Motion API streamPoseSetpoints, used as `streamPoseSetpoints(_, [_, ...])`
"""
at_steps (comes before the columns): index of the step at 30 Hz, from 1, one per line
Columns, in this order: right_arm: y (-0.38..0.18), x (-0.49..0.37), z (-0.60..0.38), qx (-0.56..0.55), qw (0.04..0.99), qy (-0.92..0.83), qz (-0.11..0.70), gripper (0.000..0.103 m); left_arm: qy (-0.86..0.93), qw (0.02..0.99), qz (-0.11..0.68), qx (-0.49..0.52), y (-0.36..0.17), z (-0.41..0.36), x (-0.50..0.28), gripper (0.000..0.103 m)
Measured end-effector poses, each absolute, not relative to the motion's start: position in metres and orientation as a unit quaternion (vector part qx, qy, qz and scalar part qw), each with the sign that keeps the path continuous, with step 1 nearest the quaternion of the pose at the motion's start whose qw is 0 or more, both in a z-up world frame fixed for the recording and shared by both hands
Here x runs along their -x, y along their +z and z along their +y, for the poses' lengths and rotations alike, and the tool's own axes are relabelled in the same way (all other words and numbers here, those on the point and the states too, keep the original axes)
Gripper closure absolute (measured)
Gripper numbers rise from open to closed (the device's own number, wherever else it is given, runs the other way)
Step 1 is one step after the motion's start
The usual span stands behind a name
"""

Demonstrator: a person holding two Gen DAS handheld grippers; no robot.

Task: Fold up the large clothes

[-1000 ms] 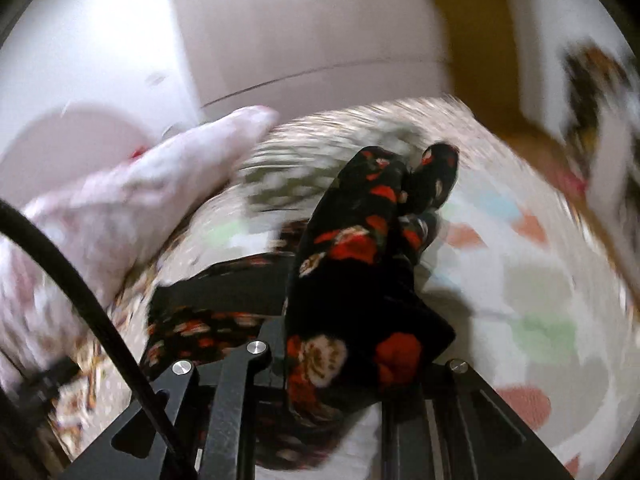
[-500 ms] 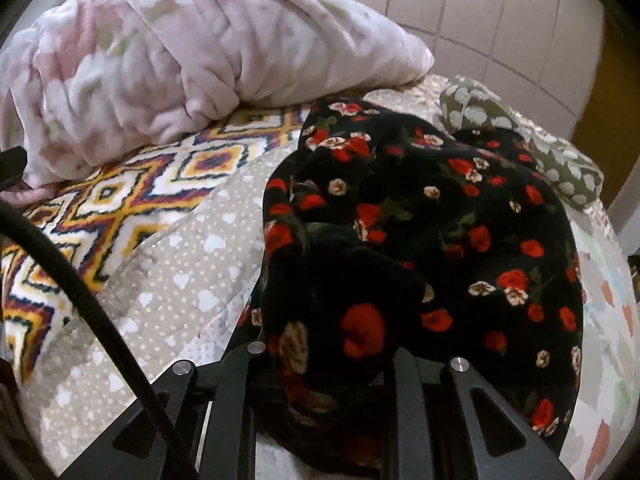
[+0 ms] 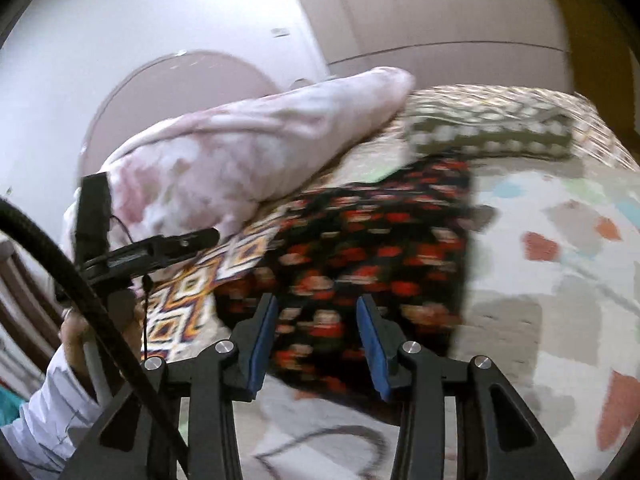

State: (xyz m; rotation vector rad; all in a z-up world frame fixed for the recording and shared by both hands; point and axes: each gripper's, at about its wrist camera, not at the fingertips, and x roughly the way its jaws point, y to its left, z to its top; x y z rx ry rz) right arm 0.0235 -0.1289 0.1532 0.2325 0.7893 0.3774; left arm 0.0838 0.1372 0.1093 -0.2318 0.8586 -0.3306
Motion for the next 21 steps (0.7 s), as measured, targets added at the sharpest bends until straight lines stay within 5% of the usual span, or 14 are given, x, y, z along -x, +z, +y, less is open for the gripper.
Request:
streamPoseSetpoints(5, [0.128, -0.019, -0.173, -0.135, 0.895, 0.141, 0.402, 0.058, -0.174, 0.869, 0.454, 0.094, 0.079, 0.093, -0.14, 0.024])
streamPoseSetpoints(7, [0.117, -0.017, -0.185, -0.144, 0.893, 0.13, 0.407, 0.058, -0.188, 0.846, 0.491, 0.089, 0.065, 0.074, -0.159, 0.055])
streamPoseSetpoints(12, [0.105, -0.018, -0.226, -0.179, 0.89, 0.11, 0.404, 0.058, -0.32, 0.814, 0.447, 0.187, 0.095, 0.068, -0.162, 0.081])
streamPoseSetpoints(17, [0.093, -0.037, -0.248, -0.231, 0.879, 0.111, 0.403, 0.058, -0.253, 0.823, 0.486, 0.151, 0.062, 0.075, -0.181, 0.083])
streamPoseSetpoints(21, [0.082, -0.063, -0.259, -0.267, 0.872, 0.107, 0.395, 0.037, -0.248, 0.823, 0.482, 0.171, 0.032, 0.091, -0.179, 0.076])
